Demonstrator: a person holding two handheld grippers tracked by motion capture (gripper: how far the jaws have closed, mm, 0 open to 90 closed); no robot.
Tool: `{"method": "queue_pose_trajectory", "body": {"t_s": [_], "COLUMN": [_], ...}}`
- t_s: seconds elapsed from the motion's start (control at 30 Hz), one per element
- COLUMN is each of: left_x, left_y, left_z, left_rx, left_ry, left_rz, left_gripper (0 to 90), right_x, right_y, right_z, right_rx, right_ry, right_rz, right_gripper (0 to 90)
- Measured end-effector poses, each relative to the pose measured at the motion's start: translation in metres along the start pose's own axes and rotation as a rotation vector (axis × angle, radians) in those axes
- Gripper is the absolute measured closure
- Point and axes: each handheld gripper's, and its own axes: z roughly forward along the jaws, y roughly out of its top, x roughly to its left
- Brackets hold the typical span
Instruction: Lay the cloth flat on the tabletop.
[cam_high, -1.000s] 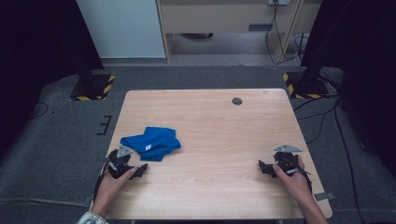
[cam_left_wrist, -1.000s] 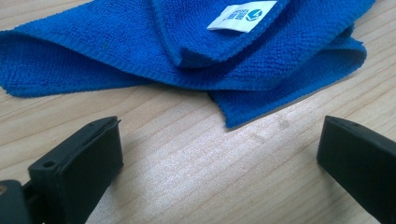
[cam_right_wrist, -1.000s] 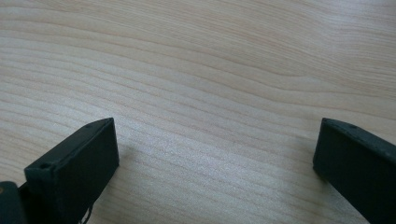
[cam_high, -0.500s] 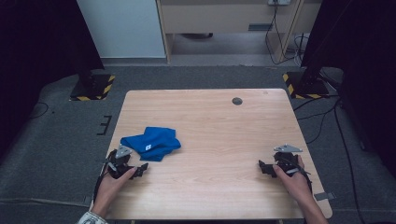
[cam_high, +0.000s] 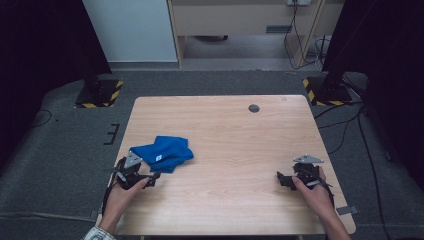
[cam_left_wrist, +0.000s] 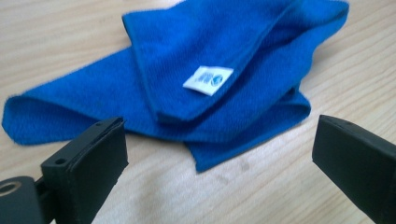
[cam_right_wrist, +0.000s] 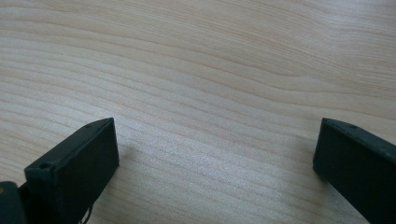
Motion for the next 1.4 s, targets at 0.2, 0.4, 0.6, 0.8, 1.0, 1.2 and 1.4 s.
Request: {"method": "queue_pose_trajectory", "body": {"t_s": [0.2,0.4,0.6,0.8,1.0,1.2,1.4], "left_x": [-0.003,-0.005,-0.008,-0.008,-0.012,-0.016,-0.019], "left_y": [0.007,0.018,0.026,0.035,0.04,0.039,0.038], "left_z": [0.004,0.014,0.026,0.034,0.038,0.046,0.058], "left_rx": [-0.017,-0.02,-0.011,-0.02,-0.02,0.013,0.057], "left_ry": [-0.005,-0.003,-0.007,-0.003,-0.019,-0.032,-0.049], "left_rz": [0.008,0.025,0.039,0.036,0.051,0.06,0.054], "left_gripper": [2.9,3.0,3.1,3.2,3.0,2.8,6.2], "right_x": [0.0,0.0,0.0,0.0,0.0,0.0,0.0], "right_y": [0.0,0.0,0.0,0.0,0.0,0.0,0.0], "right_z": [0.0,0.0,0.0,0.0,0.0,0.0,0.0], "right_rx": [0.0,-0.001,0.0,0.0,0.002,0.0,0.0], "right_ry": [0.0,0.0,0.0,0.0,0.001,0.001,0.001], "right_rz": [0.0,-0.002,0.0,0.0,0.0,0.001,0.001], "right_gripper": [0.5,0.5,0.5,0.5,0.5,0.5,0.5]}}
